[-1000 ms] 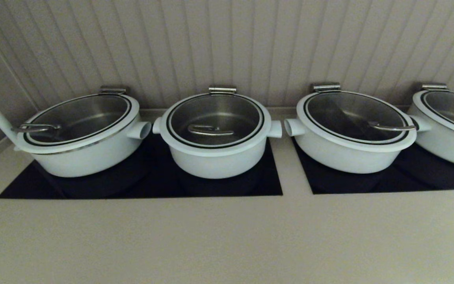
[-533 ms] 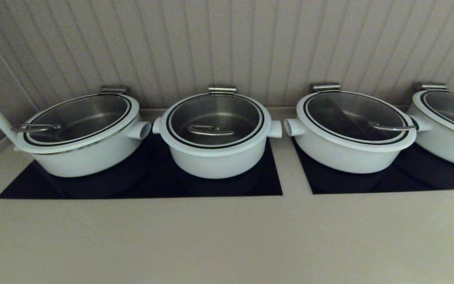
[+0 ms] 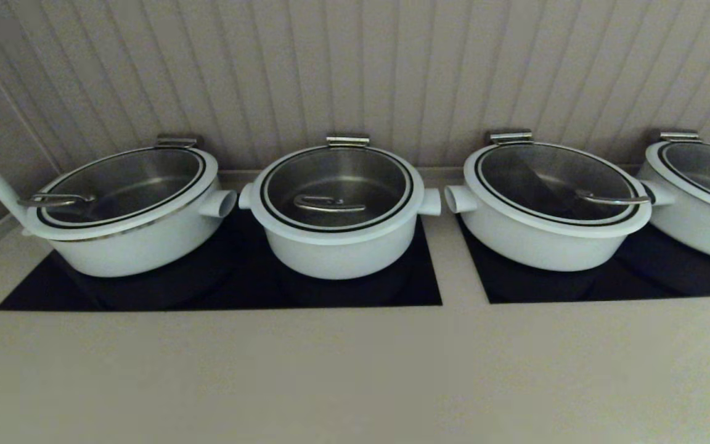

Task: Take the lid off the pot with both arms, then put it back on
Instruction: Open the food pot lid a small opening with the left arm

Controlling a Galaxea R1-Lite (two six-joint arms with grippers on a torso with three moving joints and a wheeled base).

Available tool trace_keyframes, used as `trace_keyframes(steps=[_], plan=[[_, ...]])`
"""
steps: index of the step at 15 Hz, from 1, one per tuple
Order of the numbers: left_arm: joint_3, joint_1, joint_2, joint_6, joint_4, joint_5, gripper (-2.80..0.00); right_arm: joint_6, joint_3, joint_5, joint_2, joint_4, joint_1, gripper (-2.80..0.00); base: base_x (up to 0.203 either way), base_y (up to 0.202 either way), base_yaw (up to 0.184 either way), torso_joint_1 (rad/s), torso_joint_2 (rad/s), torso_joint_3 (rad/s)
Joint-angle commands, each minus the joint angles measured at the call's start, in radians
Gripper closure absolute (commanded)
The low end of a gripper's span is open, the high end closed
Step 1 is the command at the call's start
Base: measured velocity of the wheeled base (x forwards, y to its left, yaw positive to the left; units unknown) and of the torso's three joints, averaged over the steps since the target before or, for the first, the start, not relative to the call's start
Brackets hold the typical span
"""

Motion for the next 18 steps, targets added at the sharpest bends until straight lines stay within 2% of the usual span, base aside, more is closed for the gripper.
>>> trace_keyframes(steps=[1, 3, 5, 9, 14, 16, 18], plan=[[-0.095, 0.0, 0.183, 0.007, 0.0, -0.127, 0.0, -0.001, 0.0, 0.0, 0.0, 0.0, -0.001, 0.0, 0.0, 0.0, 0.0, 0.0, 0.0, 0.0], [-0.136, -0.001, 0.274, 0.03, -0.001, -0.197, 0.0, -0.001, 0.0, 0.0, 0.0, 0.0, 0.0, 0.0, 0.0, 0.0, 0.0, 0.0, 0.0, 0.0], [-0.152, -0.009, 0.363, 0.072, -0.002, -0.219, 0.0, -0.001, 0.0, 0.0, 0.0, 0.0, 0.0, 0.0, 0.0, 0.0, 0.0, 0.0, 0.0, 0.0], [-0.163, -0.108, 0.52, 0.1, -0.038, -0.224, 0.0, -0.001, 0.0, 0.0, 0.0, 0.0, 0.0, 0.0, 0.0, 0.0, 0.0, 0.0, 0.0, 0.0], [-0.167, -0.211, 0.772, 0.101, -0.227, -0.217, 0.0, -0.001, 0.0, 0.0, 0.0, 0.0, 0.0, 0.0, 0.0, 0.0, 0.0, 0.0, 0.0, 0.0], [-0.167, -0.258, 0.828, 0.1, -0.244, -0.214, 0.0, -0.001, 0.0, 0.0, 0.0, 0.0, 0.0, 0.0, 0.0, 0.0, 0.0, 0.0, 0.0, 0.0], [-0.185, -0.275, 0.88, 0.099, -0.248, -0.213, 0.0, -0.001, 0.0, 0.0, 0.0, 0.0, 0.0, 0.0, 0.0, 0.0, 0.0, 0.0, 0.0, 0.0]])
